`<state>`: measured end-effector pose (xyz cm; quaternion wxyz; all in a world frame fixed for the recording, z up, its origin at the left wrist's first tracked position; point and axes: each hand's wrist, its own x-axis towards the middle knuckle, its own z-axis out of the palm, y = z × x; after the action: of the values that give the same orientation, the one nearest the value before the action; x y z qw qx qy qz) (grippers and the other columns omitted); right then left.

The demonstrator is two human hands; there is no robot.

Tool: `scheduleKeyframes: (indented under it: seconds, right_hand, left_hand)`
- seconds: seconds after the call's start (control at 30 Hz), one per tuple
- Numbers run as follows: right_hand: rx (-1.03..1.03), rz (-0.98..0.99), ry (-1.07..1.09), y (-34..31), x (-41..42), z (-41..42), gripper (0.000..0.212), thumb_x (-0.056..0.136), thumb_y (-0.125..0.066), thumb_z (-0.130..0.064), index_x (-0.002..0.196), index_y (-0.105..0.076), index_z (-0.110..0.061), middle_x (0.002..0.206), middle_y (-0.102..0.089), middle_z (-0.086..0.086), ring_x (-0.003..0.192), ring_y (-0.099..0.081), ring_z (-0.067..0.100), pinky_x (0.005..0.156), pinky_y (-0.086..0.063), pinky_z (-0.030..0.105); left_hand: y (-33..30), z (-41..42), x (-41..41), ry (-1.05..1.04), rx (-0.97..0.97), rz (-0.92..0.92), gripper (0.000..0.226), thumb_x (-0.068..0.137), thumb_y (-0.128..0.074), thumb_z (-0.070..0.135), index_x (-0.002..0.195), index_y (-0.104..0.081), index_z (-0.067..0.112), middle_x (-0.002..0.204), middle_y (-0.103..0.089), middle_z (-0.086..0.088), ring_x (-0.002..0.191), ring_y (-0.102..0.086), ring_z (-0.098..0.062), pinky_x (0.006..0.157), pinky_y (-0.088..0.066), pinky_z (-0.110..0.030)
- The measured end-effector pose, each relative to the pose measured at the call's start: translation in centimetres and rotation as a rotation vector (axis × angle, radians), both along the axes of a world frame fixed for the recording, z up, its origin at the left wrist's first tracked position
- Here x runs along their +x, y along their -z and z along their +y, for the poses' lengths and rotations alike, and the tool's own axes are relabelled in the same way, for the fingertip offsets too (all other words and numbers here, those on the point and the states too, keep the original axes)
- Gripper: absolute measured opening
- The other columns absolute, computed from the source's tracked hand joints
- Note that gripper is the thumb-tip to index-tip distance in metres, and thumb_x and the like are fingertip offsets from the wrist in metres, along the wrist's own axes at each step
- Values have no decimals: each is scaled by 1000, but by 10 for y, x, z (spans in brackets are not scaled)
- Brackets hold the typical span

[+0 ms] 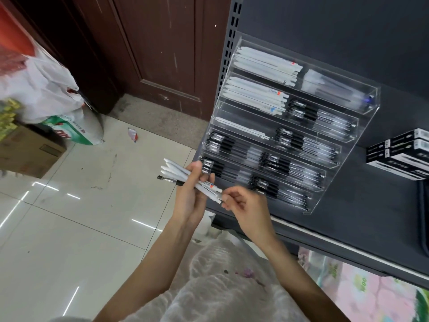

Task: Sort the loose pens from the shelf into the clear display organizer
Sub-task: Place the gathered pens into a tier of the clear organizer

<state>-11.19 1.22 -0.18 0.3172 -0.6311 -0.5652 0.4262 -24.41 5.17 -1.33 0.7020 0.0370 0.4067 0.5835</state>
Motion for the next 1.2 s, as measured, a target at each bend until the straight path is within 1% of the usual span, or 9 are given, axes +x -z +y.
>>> scheduleKeyframes:
  seconds: [0.17, 0.23, 0.33, 0.47, 0.57, 0.67, 0.8, 1.0, 1.2]
  right_hand:
    - [22, -92, -4, 1, 15, 1, 5, 87, -65, -10, 90, -67, -15, 78, -67, -12, 73, -62, 0, 67, -46, 9]
    - [-1, -99, -7, 0, 28, 2, 8, 87, -65, -12, 91, -67, -19, 83, -66, -15, 78, -61, 0, 70, -46, 9]
    - [-40, -110, -28, -1, 51, 0, 12, 88, -65, -14, 93, -67, -25, 88, -67, -14, 82, -62, 1, 75, -49, 15]
    - [-21, -160, 103, -2, 89, -5, 23, 87, -65, -9, 90, -66, -32, 86, -69, -17, 82, -64, 0, 76, -48, 11]
    - [51, -222, 213, -2, 104, -2, 19, 86, -66, -5, 90, -68, -23, 82, -69, -11, 78, -63, -4, 72, -45, 5]
    - [132, -365, 198, 8, 94, 8, 11, 85, -67, -6, 90, -71, -14, 81, -68, -5, 69, -60, -4, 67, -43, 2]
    - [118, -454, 145, 28, 69, 20, 9, 85, -68, -12, 91, -72, -17, 82, -70, -4, 66, -58, 2, 61, -40, 6]
    - [132, -565, 123, 35, 44, 28, 7, 86, -68, -17, 91, -72, -19, 82, -72, -6, 66, -56, 0, 52, -30, 3]
    - [135, -754, 48, 35, 40, 27, 7, 85, -69, -19, 90, -73, -17, 94, -67, -1, 66, -65, 18, 45, -22, 11]
  left_hand:
    - [3, 4, -3, -89, -39, -124, 12, 92, -54, 21, 81, -51, 17, 61, -39, 2, 71, -43, -15, 79, -53, -28]
    - [2, 6, -3, -135, -40, -164, 17, 97, -48, 24, 83, -53, 17, 59, -40, 3, 72, -42, -16, 82, -48, -31]
    - [0, 8, -3, -155, 2, -178, 21, 101, -39, 25, 86, -52, 18, 55, -46, 5, 65, -54, -15, 82, -45, -31]
    - [4, 12, -14, -195, 76, -180, 21, 101, -34, 22, 89, -51, 17, 63, -49, 7, 68, -53, -11, 95, -44, -35]
    - [11, 14, -24, -198, 108, -114, 19, 102, -34, 19, 89, -48, 16, 70, -51, 7, 75, -57, -9, 100, -43, -40]
    - [15, 12, -26, -172, 114, -89, 17, 101, -36, 16, 90, -48, 16, 75, -55, 6, 89, -63, -11, 102, -42, -42]
    - [14, 4, -22, -136, 88, -104, 17, 101, -34, 13, 93, -49, 15, 80, -61, 5, 96, -64, -13, 93, -48, -37]
    - [12, -6, -24, -116, 4, -88, 17, 101, -36, 13, 100, -53, 16, 92, -71, 2, 98, -68, -16, 97, -47, -43]
    - [6, -8, -24, -108, -30, -96, 21, 100, -36, 13, 112, -54, 13, 101, -73, -3, 100, -68, -20, 92, -50, -43]
